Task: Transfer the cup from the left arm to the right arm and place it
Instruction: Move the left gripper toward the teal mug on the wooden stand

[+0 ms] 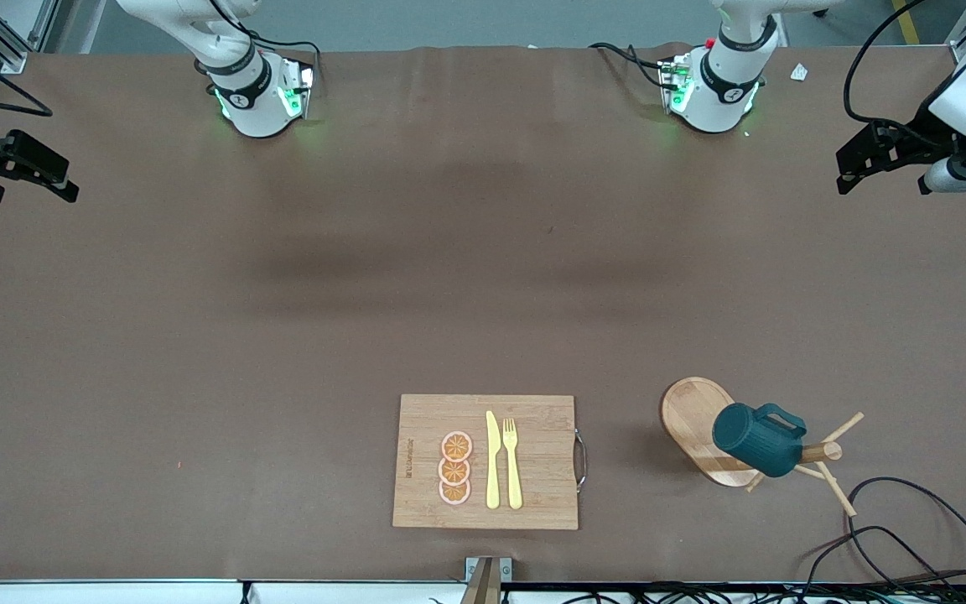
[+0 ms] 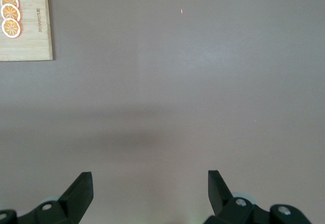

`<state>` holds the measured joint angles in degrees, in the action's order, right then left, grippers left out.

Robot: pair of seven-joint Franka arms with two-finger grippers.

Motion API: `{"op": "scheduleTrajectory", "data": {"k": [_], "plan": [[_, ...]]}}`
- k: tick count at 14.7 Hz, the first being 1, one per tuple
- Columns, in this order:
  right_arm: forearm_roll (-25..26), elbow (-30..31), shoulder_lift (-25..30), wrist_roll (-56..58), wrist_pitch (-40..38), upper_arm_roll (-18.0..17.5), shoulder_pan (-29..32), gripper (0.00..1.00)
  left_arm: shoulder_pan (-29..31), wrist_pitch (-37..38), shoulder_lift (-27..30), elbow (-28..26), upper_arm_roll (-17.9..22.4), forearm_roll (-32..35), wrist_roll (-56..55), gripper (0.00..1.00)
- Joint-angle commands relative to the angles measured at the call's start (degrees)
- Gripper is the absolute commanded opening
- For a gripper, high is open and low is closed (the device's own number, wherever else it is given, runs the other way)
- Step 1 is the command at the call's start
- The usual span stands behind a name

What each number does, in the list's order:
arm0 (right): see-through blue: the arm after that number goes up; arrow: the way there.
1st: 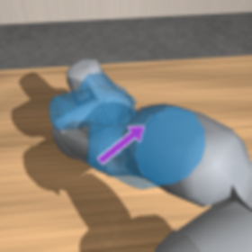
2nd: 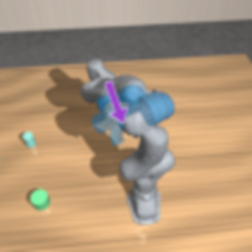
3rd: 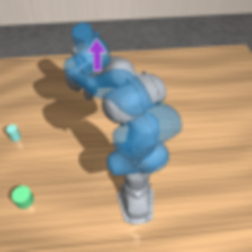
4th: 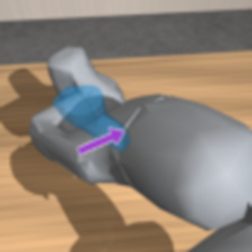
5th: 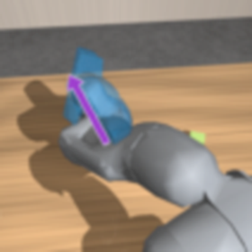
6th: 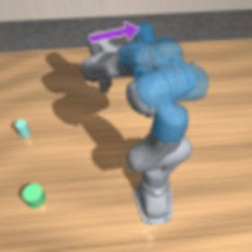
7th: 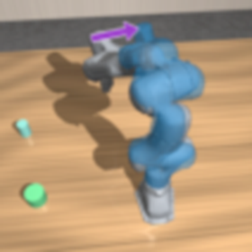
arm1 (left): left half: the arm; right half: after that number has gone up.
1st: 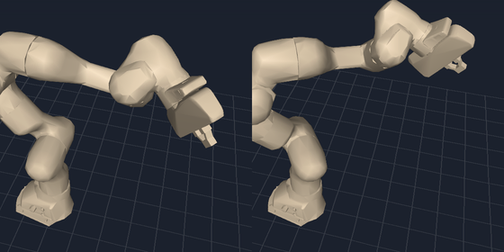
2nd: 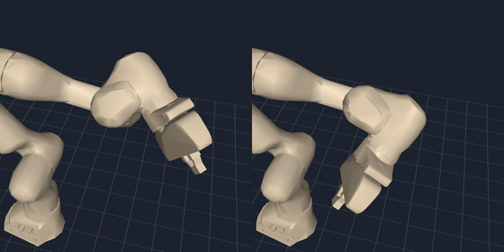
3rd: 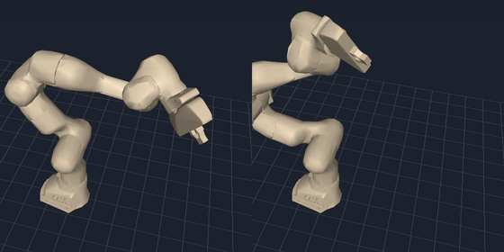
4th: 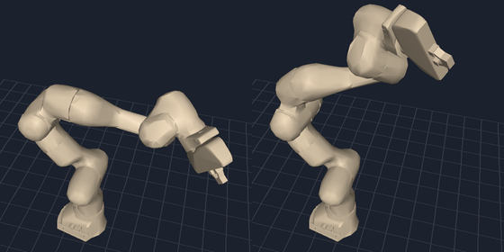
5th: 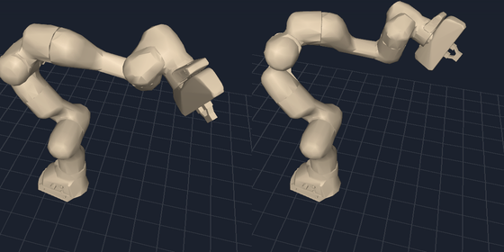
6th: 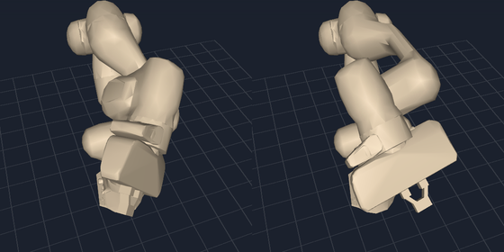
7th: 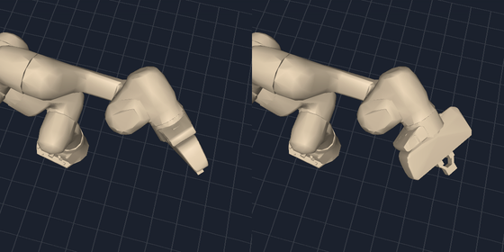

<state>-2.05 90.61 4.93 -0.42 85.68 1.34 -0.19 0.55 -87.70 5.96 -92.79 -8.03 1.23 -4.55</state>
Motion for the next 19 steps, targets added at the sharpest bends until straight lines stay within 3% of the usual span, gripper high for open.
{"op": "scheduleTrajectory", "data": {"k": [1,3,6,10,19], "plan": [[2.0,0.4,1.0,0.2,-2.2,0.0,-0.2,1.00,0.7,-0.1,0.5,0.1,-0.2,-0.1,1.1,1.00],[3.4,0.4,1.0,0.2,-2.6,-0.1,-0.2,1.00,0.7,-0.1,0.4,0.9,-0.1,0.0,1.0,1.00],[3.5,0.5,1.0,0.3,-3.1,0.0,-0.2,1.00,0.9,-0.8,-4.8,5.1,2.0,-0.4,2.5,1.00],[3.5,0.6,0.8,0.1,-2.3,-0.1,-0.2,1.00,2.3,-3.1,-9.3,6.0,2.7,-7.7,1.4,1.00],[2.7,1.6,0.9,-0.2,-1.8,0.4,-0.1,1.00,2.8,-16.1,-19.7,6.0,2.6,-15.6,-27.0,1.00]]}}
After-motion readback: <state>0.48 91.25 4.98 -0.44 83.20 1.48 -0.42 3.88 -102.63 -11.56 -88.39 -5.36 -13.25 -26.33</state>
